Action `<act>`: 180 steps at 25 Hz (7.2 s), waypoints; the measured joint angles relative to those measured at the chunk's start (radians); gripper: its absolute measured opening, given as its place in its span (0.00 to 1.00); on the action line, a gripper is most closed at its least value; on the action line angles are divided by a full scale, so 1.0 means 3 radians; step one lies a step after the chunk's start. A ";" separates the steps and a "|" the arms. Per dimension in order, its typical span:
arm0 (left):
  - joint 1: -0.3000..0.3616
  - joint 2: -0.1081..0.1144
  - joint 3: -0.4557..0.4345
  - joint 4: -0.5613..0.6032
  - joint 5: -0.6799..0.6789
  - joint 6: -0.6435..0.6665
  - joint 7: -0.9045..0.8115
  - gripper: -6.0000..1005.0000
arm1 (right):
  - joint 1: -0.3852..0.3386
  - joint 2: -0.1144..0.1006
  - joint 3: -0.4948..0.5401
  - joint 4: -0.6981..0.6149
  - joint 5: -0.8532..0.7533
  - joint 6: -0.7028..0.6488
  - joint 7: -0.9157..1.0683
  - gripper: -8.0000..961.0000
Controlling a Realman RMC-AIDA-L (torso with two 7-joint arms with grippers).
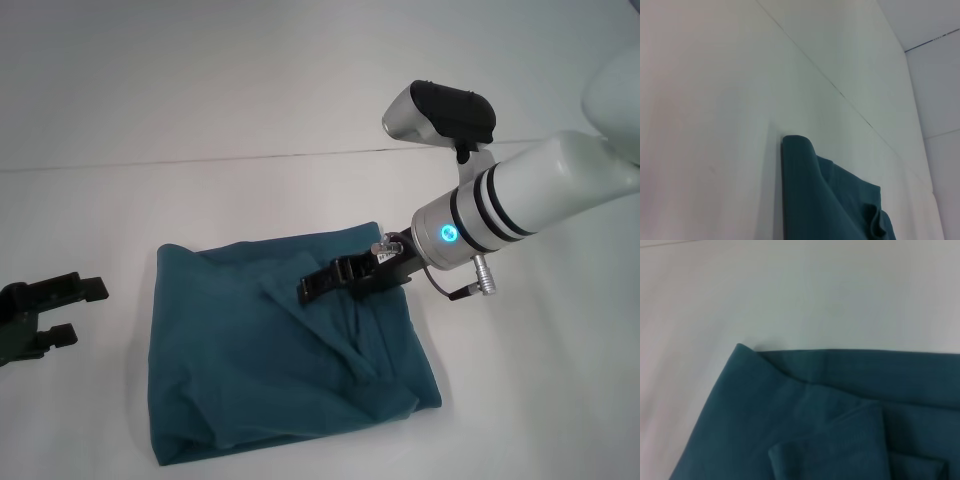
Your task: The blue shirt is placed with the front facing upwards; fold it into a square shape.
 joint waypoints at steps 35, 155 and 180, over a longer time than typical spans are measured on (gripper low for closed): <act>-0.0059 -0.0008 -0.0006 -0.0167 0.0000 -0.0069 0.0058 0.94 | 0.0051 0.0025 -0.0181 0.0138 0.0142 0.0167 -0.0046 0.15; -0.0009 -0.0007 -0.0036 -0.0168 -0.0092 -0.0075 0.0062 0.94 | -0.0194 -0.0058 -0.0276 -0.0705 -0.0352 -0.0344 0.0490 0.46; 0.0003 -0.0007 -0.0041 -0.0173 -0.0092 -0.0095 0.0062 0.94 | -0.0381 -0.0103 -0.0188 -0.0790 -0.0207 -0.0510 0.0407 0.45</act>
